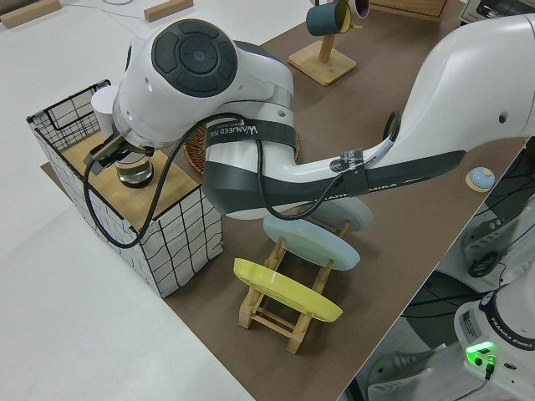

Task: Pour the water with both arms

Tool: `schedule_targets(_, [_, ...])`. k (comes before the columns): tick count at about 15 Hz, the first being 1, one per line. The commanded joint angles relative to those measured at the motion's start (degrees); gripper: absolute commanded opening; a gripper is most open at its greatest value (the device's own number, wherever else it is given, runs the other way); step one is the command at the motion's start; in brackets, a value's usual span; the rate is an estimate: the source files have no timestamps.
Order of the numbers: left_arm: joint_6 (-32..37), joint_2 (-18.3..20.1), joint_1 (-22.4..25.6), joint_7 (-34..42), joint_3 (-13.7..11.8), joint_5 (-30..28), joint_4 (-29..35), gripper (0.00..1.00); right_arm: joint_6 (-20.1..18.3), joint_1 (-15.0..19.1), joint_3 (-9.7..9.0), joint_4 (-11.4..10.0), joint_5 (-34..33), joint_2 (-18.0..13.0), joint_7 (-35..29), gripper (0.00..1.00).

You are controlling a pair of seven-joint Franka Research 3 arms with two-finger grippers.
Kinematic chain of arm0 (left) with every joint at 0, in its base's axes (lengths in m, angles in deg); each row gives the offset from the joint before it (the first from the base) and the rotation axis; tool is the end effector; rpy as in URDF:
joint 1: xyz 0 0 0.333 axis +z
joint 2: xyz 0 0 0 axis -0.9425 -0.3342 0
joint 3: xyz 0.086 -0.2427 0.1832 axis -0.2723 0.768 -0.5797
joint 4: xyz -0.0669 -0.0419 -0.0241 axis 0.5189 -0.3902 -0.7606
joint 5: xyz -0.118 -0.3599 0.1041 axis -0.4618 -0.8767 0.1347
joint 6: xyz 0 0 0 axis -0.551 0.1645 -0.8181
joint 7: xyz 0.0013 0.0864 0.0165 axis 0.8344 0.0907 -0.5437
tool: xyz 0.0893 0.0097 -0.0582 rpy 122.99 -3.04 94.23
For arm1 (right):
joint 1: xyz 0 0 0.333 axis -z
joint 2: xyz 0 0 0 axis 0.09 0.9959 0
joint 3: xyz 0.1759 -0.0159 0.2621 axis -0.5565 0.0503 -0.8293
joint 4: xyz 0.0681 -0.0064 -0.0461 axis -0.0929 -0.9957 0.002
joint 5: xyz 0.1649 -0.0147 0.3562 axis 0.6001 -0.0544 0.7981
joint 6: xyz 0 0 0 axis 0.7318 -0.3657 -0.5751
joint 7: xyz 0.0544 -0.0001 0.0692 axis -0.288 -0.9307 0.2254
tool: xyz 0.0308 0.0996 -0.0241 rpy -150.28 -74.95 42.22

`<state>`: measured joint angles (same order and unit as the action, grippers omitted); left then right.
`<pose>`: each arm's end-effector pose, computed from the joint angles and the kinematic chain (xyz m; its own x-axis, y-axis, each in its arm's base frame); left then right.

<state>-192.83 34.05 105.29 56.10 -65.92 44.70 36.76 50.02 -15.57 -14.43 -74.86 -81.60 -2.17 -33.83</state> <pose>0.6004 0.3707 0.5022 0.8008 0.0470 0.5971 0.0065 -0.9975 0.0697 0.7007 0.2717 0.4599 0.8311 0.3011 0.4676 0.3545 -0.9346 -0.0281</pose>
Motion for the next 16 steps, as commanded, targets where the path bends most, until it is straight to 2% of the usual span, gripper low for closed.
schedule_targets(1, [-2.77,-1.02,-0.27,2.56,0.8,-1.61,0.03,0.99,1.37,-0.41,0.43,2.09,-1.88,1.68,-0.65,0.684])
schedule_targets(3, [-3.3,-1.02,-0.27,2.56,1.15,-1.61,0.03,0.99,1.37,-0.49,0.34,2.0,-3.54,2.03,-0.65,0.613])
schedule_targets(6, [-3.31,-1.37,-0.27,2.82,1.15,-1.35,-0.05,0.98,1.63,-0.49,0.34,2.0,-4.34,2.12,-0.65,0.44])
schedule_targets(10, [-3.39,-1.54,-0.27,6.68,1.15,-2.31,-0.05,0.98,1.63,-0.49,0.34,2.0,-4.95,2.21,-0.56,0.195])
schedule_targets(13, [-3.3,-1.63,-0.27,6.69,1.24,-2.4,-0.05,0.96,1.55,-0.58,0.34,2.0,-5.48,2.21,-0.65,0.14])
schedule_targets(15, [-3.3,-1.63,-0.27,6.42,1.24,-2.4,0.03,0.85,1.55,-0.67,0.34,2.0,-5.57,2.21,-0.74,0.053])
schedule_targets(16, [-3.39,-1.63,-0.27,6.16,1.24,-2.4,0.03,0.74,1.46,-0.76,0.34,2.0,-5.57,2.21,-0.74,0.013])
